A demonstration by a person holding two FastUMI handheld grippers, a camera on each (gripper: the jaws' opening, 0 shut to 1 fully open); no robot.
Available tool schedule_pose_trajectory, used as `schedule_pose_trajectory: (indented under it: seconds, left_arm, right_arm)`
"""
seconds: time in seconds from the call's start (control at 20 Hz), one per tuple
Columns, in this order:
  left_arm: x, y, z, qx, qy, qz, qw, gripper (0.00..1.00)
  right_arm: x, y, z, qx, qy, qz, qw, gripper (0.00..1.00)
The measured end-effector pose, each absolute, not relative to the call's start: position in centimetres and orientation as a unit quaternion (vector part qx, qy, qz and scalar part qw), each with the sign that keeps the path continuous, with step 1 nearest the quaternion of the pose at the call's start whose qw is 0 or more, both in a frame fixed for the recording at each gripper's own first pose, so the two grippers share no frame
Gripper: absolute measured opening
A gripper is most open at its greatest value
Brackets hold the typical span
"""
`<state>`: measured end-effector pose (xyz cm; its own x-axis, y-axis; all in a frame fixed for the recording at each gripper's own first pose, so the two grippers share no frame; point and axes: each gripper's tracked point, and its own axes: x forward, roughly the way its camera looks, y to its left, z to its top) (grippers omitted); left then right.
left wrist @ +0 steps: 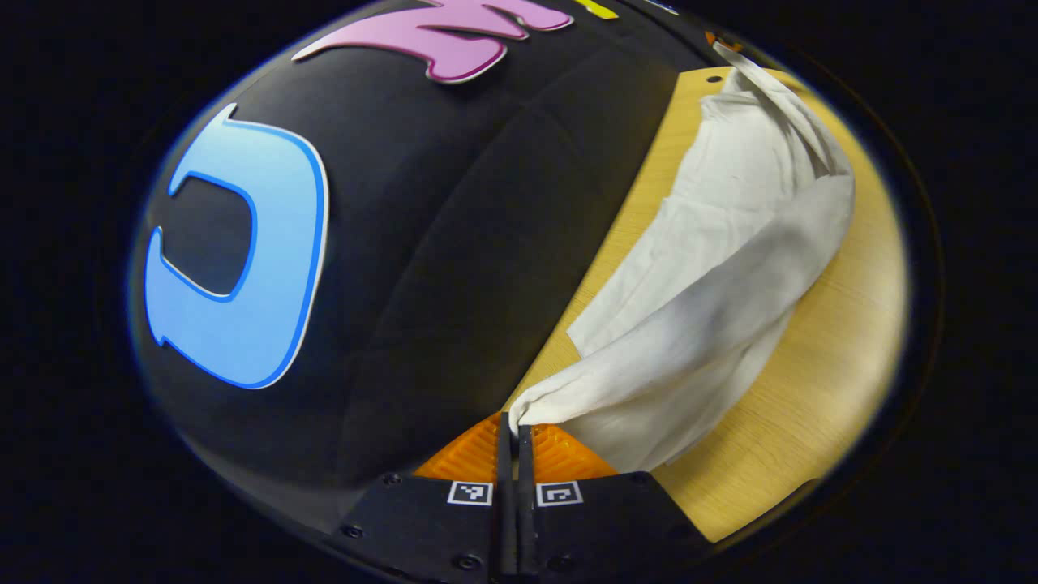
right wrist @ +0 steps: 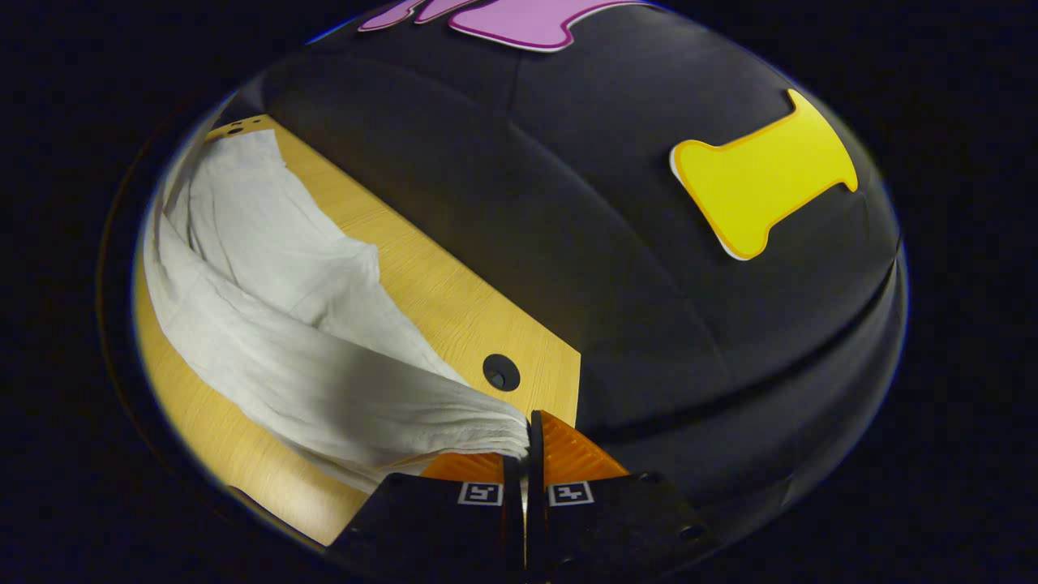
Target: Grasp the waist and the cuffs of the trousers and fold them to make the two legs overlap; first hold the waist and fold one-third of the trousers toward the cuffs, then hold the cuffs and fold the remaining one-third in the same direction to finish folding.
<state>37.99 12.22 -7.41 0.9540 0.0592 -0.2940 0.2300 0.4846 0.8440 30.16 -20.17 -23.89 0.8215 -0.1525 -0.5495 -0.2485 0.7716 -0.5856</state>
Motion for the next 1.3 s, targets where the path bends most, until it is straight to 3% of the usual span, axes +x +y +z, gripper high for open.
schedule_pose_trajectory:
  seconds: [0.2,0.35,0.45,0.5,0.55,0.6,0.65,0.8,1.05,1.3]
  left_arm:
    - [44.1,11.6,-9.8,0.456,0.16,-0.049,0.874,0.05]
    - [46.5,11.2,-12.1,0.421,0.171,-0.037,0.89,0.05]
    - [46.2,9.5,-15.6,0.389,0.207,-0.06,0.896,0.06]
    - [45.5,8.0,-17.4,0.369,0.222,-0.083,0.899,0.26]
    - [45.2,6.8,-18.2,0.355,0.221,-0.095,0.903,0.45]
    - [44.8,6.1,-18.4,0.352,0.213,-0.1,0.906,0.65]
    - [44.9,6.0,-18.6,0.35,0.212,-0.1,0.907,0.84]
    - [44.1,5.4,-19.0,0.334,0.226,-0.11,0.909,0.95]
    - [41.0,6.3,-18.3,0.256,0.237,-0.114,0.93,0.97]
    - [37.7,7.8,-13.7,0.164,0.193,-0.083,0.964,0.97]
  right_arm:
    - [34.2,-21.5,-25.0,-0.22,0.318,-0.037,0.922,0.05]
    - [32.8,-21.0,-24.1,-0.09,0.342,-0.076,0.932,0.05]
    - [32.9,-20.8,-24.4,-0.045,0.362,-0.09,0.927,0.06]
    - [32.9,-20.5,-24.5,-0.031,0.369,-0.091,0.924,0.16]
    - [32.9,-20.2,-24.1,-0.024,0.37,-0.088,0.924,0.14]
    - [33.1,-20.0,-23.4,-0.022,0.366,-0.086,0.926,0.24]
    - [33.2,-20.0,-24.4,-0.019,0.361,-0.086,0.928,0.24]
    - [32.8,-19.8,-24.5,-0.016,0.364,-0.079,0.928,0.98]
    - [30.7,-21.1,-22.9,-0.025,0.346,-0.095,0.933,0.98]
    - [28.5,-21.6,-22.0,-0.033,0.332,-0.105,0.937,0.98]
